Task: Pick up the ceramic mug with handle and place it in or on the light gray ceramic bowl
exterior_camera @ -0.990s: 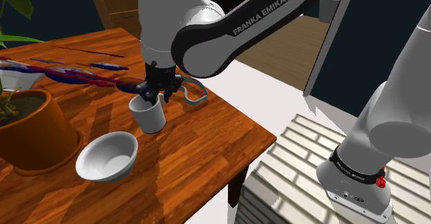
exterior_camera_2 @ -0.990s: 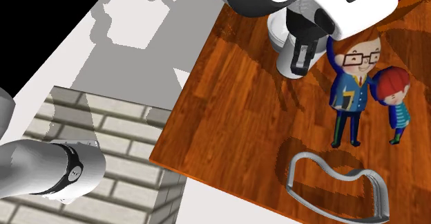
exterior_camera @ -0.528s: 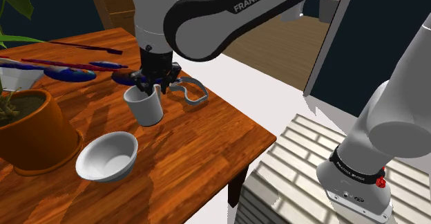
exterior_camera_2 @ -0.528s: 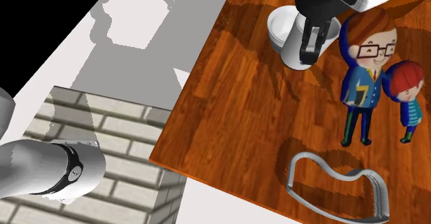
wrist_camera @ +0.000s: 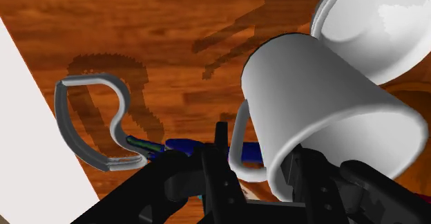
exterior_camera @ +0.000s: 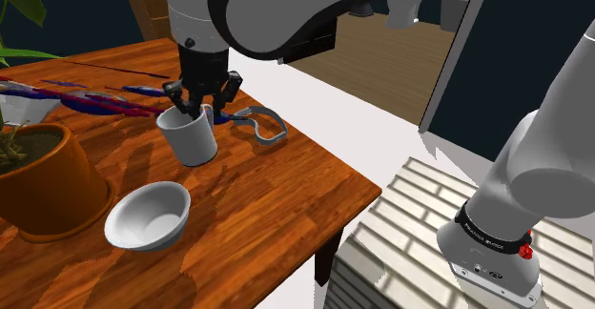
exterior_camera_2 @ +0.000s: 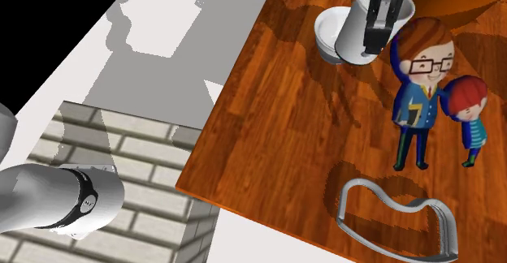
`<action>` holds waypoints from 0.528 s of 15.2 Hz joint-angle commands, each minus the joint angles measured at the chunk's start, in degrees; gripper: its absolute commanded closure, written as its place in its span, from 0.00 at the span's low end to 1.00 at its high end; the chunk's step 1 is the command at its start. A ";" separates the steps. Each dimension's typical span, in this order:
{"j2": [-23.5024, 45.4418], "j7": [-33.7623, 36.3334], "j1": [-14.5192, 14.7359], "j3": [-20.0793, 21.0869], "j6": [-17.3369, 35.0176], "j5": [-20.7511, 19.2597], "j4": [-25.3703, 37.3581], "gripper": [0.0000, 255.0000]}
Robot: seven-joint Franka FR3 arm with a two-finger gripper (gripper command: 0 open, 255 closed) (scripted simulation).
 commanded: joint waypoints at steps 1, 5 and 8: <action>2.56 3.01 1.48 0.99 -2.26 -2.30 4.06 1.00; 9.11 9.20 6.10 2.45 -7.40 -7.61 13.32 1.00; 14.41 12.90 10.38 2.85 -11.68 -11.37 21.10 1.00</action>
